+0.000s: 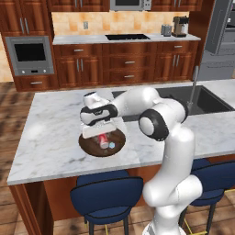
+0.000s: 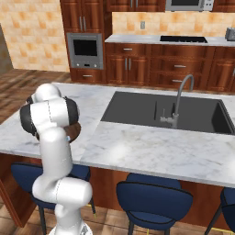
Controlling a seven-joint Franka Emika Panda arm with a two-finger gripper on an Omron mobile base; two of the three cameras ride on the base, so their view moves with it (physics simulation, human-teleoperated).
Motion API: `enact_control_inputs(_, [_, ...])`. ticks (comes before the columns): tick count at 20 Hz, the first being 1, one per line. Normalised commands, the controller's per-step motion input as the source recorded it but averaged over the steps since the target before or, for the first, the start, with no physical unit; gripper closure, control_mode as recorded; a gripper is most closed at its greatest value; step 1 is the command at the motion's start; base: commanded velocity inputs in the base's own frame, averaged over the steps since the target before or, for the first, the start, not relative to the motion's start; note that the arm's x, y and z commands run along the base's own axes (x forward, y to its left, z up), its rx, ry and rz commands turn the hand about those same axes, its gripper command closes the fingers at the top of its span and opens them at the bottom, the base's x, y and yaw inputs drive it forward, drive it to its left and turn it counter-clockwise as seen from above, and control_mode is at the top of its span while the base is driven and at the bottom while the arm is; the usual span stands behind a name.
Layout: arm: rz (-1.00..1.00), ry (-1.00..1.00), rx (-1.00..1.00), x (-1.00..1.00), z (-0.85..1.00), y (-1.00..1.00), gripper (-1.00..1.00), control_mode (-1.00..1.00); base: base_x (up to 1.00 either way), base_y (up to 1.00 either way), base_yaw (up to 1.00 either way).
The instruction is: Open the fridge, grab two sodas, and place both sodas inside the bowl with ice on the dining counter.
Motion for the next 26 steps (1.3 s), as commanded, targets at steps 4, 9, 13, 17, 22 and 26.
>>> enact_control_inputs(4, [0.0, 0.02, 0.0, 0.16, -0.31, 0.03, 1.0, -1.0, 0.0, 0.0, 0.0])
enact_control_inputs(9, [0.0, 0.01, -0.01, 0.02, -0.3, 0.02, -1.0, -1.0, 0.0, 0.0, 0.0])
enact_control_inputs(13, [0.0, 0.0, 0.0, 0.0, -0.16, 0.0, -1.0, -1.0, 0.0, 0.0, 0.0])
enact_control_inputs(17, [0.0, 0.0, 0.0, 0.0, -0.02, 0.0, -1.0, -1.0, 0.0, 0.0, 0.0])
enact_control_inputs(22, [0.0, 0.0, 0.0, -0.13, 0.06, 0.0, -1.0, -1.0, 0.0, 0.0, 0.0])
enact_control_inputs(26, [0.0, 0.0, 0.0, -0.28, 0.27, -0.06, -1.0, -1.0, 0.0, 0.0, 0.0])
